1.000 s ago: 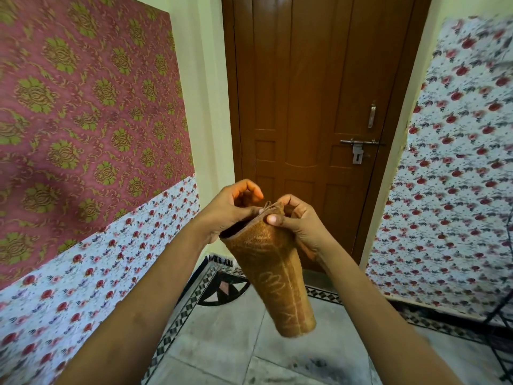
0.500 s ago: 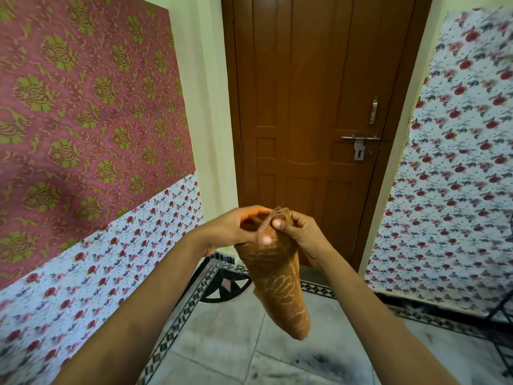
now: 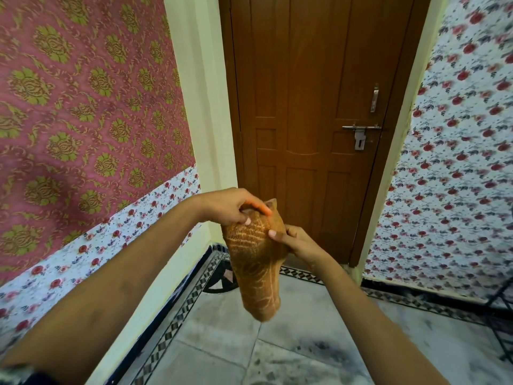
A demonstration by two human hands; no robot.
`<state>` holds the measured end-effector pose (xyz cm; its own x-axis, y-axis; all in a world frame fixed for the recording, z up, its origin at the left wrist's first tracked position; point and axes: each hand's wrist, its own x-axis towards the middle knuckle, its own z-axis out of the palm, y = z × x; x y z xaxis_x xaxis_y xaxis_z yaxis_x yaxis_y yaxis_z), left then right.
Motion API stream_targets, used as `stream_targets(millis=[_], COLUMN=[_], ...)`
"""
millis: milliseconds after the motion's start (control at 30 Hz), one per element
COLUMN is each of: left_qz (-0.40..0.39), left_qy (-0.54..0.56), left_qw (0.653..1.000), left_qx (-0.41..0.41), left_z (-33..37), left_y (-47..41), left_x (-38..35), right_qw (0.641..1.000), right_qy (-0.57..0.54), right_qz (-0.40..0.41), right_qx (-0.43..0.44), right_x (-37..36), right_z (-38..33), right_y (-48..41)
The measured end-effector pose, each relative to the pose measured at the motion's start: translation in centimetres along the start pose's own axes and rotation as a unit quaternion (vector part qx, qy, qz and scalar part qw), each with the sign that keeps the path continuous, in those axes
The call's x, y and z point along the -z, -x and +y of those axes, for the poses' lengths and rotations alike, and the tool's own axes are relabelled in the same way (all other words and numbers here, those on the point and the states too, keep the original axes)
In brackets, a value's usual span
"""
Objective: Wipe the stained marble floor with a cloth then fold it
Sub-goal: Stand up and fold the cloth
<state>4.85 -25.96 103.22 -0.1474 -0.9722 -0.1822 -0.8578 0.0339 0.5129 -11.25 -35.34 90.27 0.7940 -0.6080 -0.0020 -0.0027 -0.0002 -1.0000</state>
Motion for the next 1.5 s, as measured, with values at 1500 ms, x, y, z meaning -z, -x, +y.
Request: stream_targets(millis=[1500], left_qz=[0.021], left_qy=[0.294], left_qw=[0.954], left_qx=[-0.061], left_z=[-0.5], left_y=[1.0], left_x=[-4.6], right_qw=[0.792], right_qy=[-0.59], right_qz=[0.106], right_qx=[-0.113], right_x=[-6.8], right_z=[5.8], right_y=[-0.7])
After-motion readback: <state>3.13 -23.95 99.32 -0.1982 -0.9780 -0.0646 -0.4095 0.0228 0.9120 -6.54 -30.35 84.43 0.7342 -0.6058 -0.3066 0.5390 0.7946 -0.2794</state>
